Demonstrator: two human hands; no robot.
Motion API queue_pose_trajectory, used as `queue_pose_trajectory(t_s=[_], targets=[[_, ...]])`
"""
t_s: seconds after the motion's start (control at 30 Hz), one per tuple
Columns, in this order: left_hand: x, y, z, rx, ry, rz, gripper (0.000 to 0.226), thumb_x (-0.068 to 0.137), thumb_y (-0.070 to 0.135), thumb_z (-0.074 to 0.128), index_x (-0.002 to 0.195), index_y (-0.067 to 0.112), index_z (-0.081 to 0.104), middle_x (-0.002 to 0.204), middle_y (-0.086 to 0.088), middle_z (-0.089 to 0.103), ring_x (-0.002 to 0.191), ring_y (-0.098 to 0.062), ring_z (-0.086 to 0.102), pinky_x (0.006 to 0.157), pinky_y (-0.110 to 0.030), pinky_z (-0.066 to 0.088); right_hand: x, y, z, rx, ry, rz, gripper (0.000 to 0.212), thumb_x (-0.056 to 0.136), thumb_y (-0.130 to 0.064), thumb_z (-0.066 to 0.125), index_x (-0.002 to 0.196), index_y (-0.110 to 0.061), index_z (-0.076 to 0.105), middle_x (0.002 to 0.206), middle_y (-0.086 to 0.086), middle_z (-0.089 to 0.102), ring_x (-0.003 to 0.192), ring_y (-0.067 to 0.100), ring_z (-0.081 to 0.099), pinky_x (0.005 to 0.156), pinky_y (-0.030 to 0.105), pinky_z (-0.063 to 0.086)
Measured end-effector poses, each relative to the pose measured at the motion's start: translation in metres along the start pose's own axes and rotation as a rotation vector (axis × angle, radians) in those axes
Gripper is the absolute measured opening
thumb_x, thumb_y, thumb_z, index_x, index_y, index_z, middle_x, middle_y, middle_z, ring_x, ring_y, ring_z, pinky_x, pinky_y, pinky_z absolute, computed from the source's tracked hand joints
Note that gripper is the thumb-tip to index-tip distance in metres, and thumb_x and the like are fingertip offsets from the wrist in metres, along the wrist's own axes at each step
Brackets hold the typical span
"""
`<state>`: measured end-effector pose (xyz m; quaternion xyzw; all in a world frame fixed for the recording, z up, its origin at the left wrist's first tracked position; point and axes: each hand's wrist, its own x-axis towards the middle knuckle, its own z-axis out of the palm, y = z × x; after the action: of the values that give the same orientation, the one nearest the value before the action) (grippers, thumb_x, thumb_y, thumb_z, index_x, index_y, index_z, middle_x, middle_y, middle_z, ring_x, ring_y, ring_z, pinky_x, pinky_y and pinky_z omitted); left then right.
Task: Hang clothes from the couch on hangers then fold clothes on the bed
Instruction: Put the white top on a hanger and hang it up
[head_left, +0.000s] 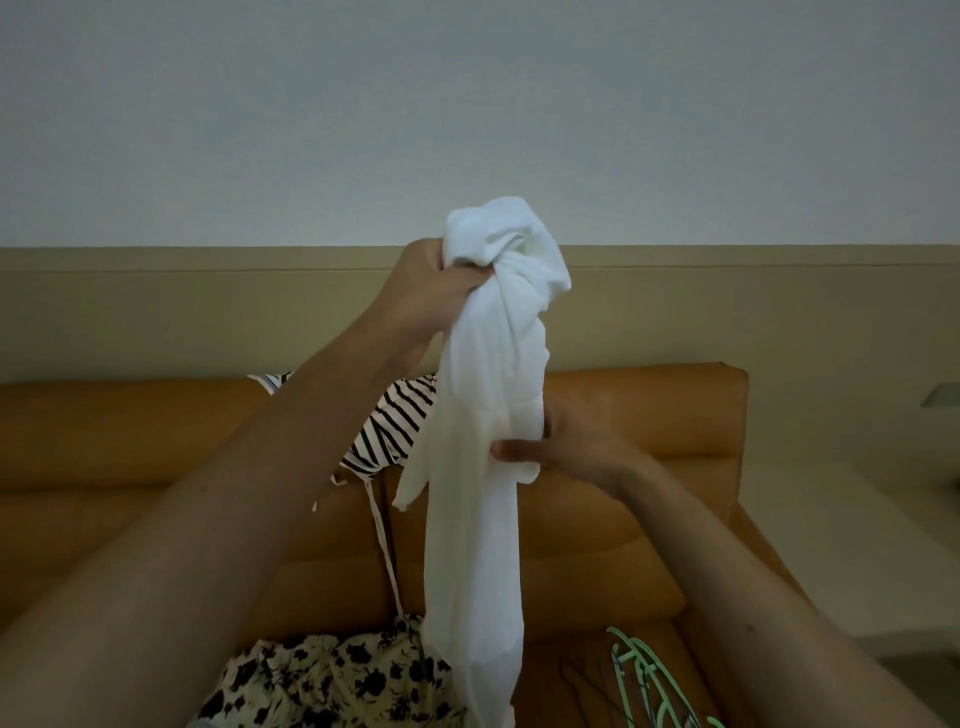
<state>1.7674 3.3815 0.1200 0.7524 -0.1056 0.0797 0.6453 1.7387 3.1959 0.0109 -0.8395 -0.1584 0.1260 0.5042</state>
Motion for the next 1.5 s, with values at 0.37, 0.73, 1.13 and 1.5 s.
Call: queue_pose_trajectory(t_s=[0.37,0.73,1.13,1.5], targets=[[-0.03,-0.033,-0.015,0.58,0.146,0.2,0.047,0.091,0.033,0.071,0.13,0.017,0.052,0.126,-0.004,0.053,0.093,-0.015,0.061,0.09,-0.04,0.056,0.022,-0.065,-0.003,0.037,0.335,-0.119,0.029,0.095,-0.027,0.069,0.089,0.002,0.07,0.083,0.02,0.073,0.068,0.025,0.067,0.065,0.039,0.055],[-0.063,-0.116,0.016,0.359,0.109,0.027,0.021,0.095,0.021,0.068,0.115,0.013,0.066,0.102,0.008,0.067,0.094,-0.011,0.066,0.086,-0.027,0.056,0.024,-0.116,-0.041,0.276,0.507,-0.187,0.027,0.101,-0.023,0.062,0.078,-0.008,0.063,0.068,0.005,0.057,0.06,0.014,0.055,0.06,0.028,0.045],[-0.033,-0.048,-0.044,0.321,-0.214,0.172,0.025,0.092,0.03,0.069,0.079,0.008,0.071,0.049,-0.005,0.04,0.041,-0.007,0.028,0.058,-0.007,0.042,-0.021,-0.104,-0.13,0.449,0.789,-0.041,0.018,0.095,-0.026,0.069,0.085,-0.013,0.063,0.085,0.005,0.061,0.086,0.022,0.063,0.076,0.041,0.053],[-0.068,-0.08,0.105,0.282,-0.341,0.046,0.056,0.084,0.042,0.079,0.129,0.022,0.054,0.122,0.011,0.064,0.105,-0.006,0.065,0.084,-0.015,0.052,-0.021,-0.134,-0.096,0.134,0.499,-0.155,0.014,0.098,-0.02,0.059,0.09,-0.01,0.054,0.074,0.012,0.041,0.066,0.022,0.041,0.06,0.03,0.035]])
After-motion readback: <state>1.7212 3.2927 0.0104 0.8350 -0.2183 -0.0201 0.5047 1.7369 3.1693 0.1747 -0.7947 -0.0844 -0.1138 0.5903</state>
